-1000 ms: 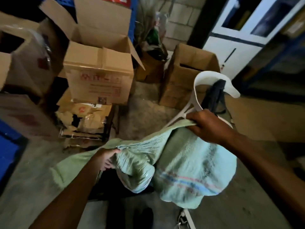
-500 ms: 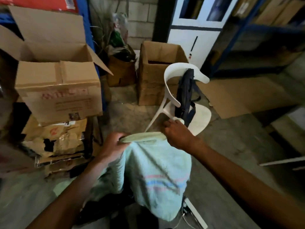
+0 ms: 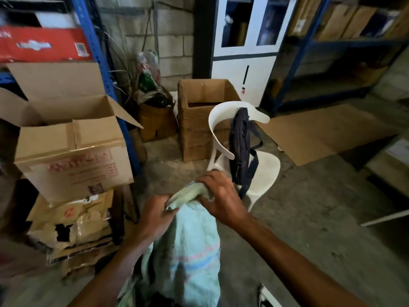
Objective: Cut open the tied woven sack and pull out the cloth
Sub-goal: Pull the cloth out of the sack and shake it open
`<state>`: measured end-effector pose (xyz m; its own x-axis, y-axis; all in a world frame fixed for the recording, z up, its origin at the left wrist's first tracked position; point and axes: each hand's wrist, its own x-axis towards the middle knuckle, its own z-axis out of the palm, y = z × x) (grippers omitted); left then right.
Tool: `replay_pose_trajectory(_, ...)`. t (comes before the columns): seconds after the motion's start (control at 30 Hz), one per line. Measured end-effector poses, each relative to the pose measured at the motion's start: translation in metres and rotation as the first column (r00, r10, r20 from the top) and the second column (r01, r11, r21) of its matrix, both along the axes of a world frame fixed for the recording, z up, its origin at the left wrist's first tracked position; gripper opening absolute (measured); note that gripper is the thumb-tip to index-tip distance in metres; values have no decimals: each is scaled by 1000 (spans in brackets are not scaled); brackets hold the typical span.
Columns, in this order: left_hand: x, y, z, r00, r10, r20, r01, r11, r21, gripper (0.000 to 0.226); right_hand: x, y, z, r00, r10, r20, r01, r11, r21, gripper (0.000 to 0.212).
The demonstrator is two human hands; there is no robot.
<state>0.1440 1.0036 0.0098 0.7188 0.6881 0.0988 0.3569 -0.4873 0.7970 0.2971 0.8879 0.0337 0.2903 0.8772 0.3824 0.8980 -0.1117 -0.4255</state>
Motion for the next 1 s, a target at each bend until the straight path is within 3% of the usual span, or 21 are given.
replay_pose_trajectory(0.07, -10, 8, 13, 993, 105, 46, -103, 993, -53, 27, 2, -12, -20, 979, -163, -121, 149, 982, -115, 71)
replay_pose_trajectory(0.13, -16, 14, 35, 968, 235, 89, -222, 966, -136, 26, -8, -19, -43, 932, -235, -275, 116, 914, -389, 92)
replay_pose_trajectory(0.17, -18, 14, 47, 956, 263, 126, -244, 958, -150, 20, -12, -19, -51, 917, -246, -315, 83, 888, -452, 85)
replay_pose_trajectory(0.2, -19, 13, 58, 946, 274, 174, -251, 957, -142, 14, -14, -15, -58, 902, -257, -348, 66, 877, -477, 63)
replay_pose_trajectory(0.27, -23, 8, 79, 936, 263, 232, -237, 962, -134, 8, -13, -6, -53, 864, -268, -426, 98, 920, -379, 21)
replay_pose_trajectory(0.33, -34, 7, 89, 930, 267, 254, -214, 952, -220, 15, -5, 5, -39, 861, -177, -477, 116, 981, -156, 22)
replay_pose_trajectory(0.4, -43, 15, 86, 954, 221, 201, -154, 941, -300, 51, -6, 15, -7, 883, -2, -469, 2, 1000, 0, 22)
replay_pose_trajectory(0.47, -41, 12, 79, 993, 116, 27, -106, 966, -236, 91, -15, 27, 22, 897, 157, -414, -139, 988, 72, 18)
replay_pose_trajectory(0.5, -36, 8, 74, 998, 70, -3, -69, 981, -184, 96, -21, 32, 36, 894, 208, -397, -184, 978, 98, 18)
replay_pose_trajectory(0.6, -17, -6, 65, 983, 147, 109, -136, 986, -101, 64, -29, 40, 60, 882, 266, -389, -221, 962, 158, 20)
replay_pose_trajectory(0.7, -3, -5, 67, 948, 247, 201, -250, 968, -10, 54, -26, 26, 64, 867, 229, -443, -136, 963, 232, 18)
replay_pose_trajectory(0.73, -1, -5, 72, 933, 259, 248, -264, 965, -16, 49, -23, 18, 59, 880, 184, -439, -83, 967, 240, 27)
replay_pose_trajectory(0.8, 2, -3, 80, 897, 306, 318, -295, 952, -86, 42, -11, -1, 28, 920, 37, -391, 2, 995, 98, 53)
replay_pose_trajectory(0.9, -1, -4, 95, 837, 312, 449, -279, 950, -139, 35, 6, -27, -32, 969, -181, -167, 112, 928, -356, 68)
replay_pose_trajectory(0.93, -3, -4, 98, 827, 301, 475, -268, 954, -138, 36, 11, -31, -45, 971, -202, -124, 137, 905, -403, 62)
replay_pose_trajectory(1.0, -10, -3, 106, 799, 316, 512, -290, 948, -133, 34, 16, -27, -45, 951, -251, -179, 188, 932, -309, 47)
